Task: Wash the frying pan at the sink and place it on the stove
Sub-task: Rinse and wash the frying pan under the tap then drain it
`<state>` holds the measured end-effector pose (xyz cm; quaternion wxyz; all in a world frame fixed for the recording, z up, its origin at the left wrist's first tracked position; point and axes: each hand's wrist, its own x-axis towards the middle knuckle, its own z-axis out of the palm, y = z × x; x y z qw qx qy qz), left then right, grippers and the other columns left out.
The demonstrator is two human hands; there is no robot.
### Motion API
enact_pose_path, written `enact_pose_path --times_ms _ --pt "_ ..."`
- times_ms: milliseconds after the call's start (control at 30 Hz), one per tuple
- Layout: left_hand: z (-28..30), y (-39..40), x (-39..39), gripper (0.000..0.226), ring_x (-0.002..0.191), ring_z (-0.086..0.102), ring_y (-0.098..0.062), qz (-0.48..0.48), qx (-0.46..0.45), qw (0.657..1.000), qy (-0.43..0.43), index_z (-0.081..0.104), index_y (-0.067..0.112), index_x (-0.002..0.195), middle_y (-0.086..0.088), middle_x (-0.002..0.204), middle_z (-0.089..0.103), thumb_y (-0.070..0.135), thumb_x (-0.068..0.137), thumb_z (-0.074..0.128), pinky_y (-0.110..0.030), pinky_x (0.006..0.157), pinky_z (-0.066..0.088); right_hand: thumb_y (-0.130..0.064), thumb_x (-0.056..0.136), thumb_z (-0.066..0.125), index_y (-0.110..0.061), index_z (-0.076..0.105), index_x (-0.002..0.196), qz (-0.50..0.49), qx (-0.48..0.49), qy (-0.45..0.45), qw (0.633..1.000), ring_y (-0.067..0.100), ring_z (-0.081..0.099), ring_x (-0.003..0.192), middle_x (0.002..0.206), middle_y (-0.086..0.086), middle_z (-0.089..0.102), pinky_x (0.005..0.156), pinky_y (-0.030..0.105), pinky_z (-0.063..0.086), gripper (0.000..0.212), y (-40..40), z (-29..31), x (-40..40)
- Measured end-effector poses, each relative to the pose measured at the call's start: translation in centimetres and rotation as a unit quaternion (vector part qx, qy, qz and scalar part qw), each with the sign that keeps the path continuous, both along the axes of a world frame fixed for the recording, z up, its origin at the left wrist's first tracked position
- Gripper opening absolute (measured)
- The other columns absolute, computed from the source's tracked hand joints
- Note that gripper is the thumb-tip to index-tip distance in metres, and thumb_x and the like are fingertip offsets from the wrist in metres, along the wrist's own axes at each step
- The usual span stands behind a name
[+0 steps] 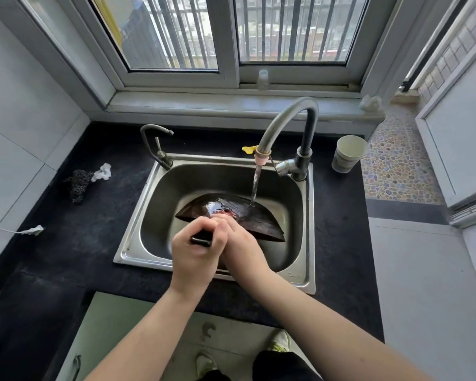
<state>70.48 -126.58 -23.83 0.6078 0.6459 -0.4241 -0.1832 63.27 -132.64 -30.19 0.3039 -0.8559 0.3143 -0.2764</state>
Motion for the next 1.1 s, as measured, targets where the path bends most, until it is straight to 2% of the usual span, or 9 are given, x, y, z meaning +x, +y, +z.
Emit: enact_pose_path --times_ms 200,367,533,633,733,833,900,1000,1100 --pt "-0.4 0.6 1.9 0.027 0.061 0.06 -0.01 0.085 0.012 0.995 0.053 0.062 0.021 0.063 0.003 0.061 0.063 0.031 0.088 0.064 -0.016 0.063 0.046 -0.018 0.087 0.05 -0.006 0.063 0.102 0.005 -0.034 -0.053 0.998 0.027 0.064 0.085 0.103 0.007 0.068 0.065 0.034 0.053 0.023 0.6 0.9 2.7" --pt "0.2 0.1 2.7 0.03 0.063 0.062 -0.011 0.057 0.017 0.996 0.062 0.064 0.018 0.063 0.001 0.061 0.065 0.032 0.089 0.066 -0.017 0.064 0.047 -0.025 0.086 0.042 0.0 0.063 0.085 -0.004 -0.044 -0.047 0.998 0.03 0.062 0.073 0.083 0.01 0.065 0.058 0.034 0.05 0.032 -0.1 1.8 3.8" --pt "1.0 -1.2 3.5 0.029 0.063 0.062 -0.011 0.034 0.039 0.996 0.07 0.063 0.017 0.062 0.0 0.061 0.064 0.032 0.087 0.067 -0.019 0.063 0.049 -0.036 0.087 0.033 -0.004 0.064 0.11 -0.007 -0.011 -0.006 1.0 0.029 0.063 0.087 0.101 0.01 0.066 0.066 0.037 0.049 0.051 -1.1 2.5 4.0" --pt "1.1 -1.6 3.9 0.03 0.06 0.059 -0.011 0.035 0.046 0.995 0.078 0.06 0.019 0.06 0.003 0.058 0.06 0.032 0.087 0.066 -0.027 0.057 0.049 -0.035 0.089 0.036 -0.003 0.065 0.107 -0.007 0.002 -0.021 1.0 0.028 0.063 0.085 0.099 0.011 0.067 0.066 0.036 0.049 0.047 -1.1 2.9 4.2" --pt "1.0 -1.7 3.9 0.029 0.06 0.059 -0.012 0.033 0.044 0.996 0.067 0.06 0.022 0.06 0.004 0.057 0.059 0.03 0.087 0.065 -0.03 0.057 0.05 -0.025 0.093 0.047 -0.002 0.063 0.107 -0.012 0.017 -0.019 1.0 0.03 0.061 0.084 0.1 0.01 0.065 0.065 0.036 0.046 0.032 -1.0 2.6 4.1" --pt "0.6 -1.3 3.8 0.029 0.058 0.057 -0.012 0.02 0.045 0.998 0.046 0.059 0.025 0.058 0.004 0.056 0.058 0.027 0.087 0.063 -0.028 0.059 0.047 -0.017 0.092 0.053 -0.002 0.063 0.109 -0.014 0.031 -0.024 0.999 0.029 0.061 0.09 0.104 0.009 0.065 0.07 0.033 0.045 0.025 -0.6 2.0 3.8" --pt "0.4 -0.9 3.8 0.029 0.058 0.056 -0.011 0.009 0.042 0.999 0.028 0.058 0.027 0.058 0.003 0.056 0.058 0.021 0.086 0.061 -0.024 0.06 0.046 -0.022 0.092 0.05 -0.003 0.064 0.109 -0.012 0.037 -0.028 0.999 0.024 0.06 0.098 0.108 0.008 0.065 0.076 0.031 0.046 0.029 -0.2 1.9 3.4" --pt "0.3 -0.4 3.7 0.029 0.058 0.056 -0.01 -0.011 0.036 0.999 0.019 0.058 0.029 0.056 0.005 0.056 0.058 0.013 0.08 0.059 -0.018 0.061 0.044 -0.024 0.089 0.049 0.0 0.063 0.1 0.0 0.039 -0.028 0.999 0.021 0.059 0.098 0.106 0.006 0.064 0.077 0.031 0.048 0.029 0.3 1.9 2.9" --pt "0.6 -0.1 3.6 0.032 0.06 0.057 -0.009 -0.045 0.028 0.999 0.009 0.057 0.033 0.055 0.009 0.056 0.058 0.011 0.078 0.058 -0.018 0.064 0.044 -0.011 0.088 0.057 -0.004 0.062 0.112 0.005 0.06 -0.027 0.998 0.017 0.054 0.11 0.119 0.004 0.061 0.087 0.028 0.047 0.025 0.5 1.6 2.6"
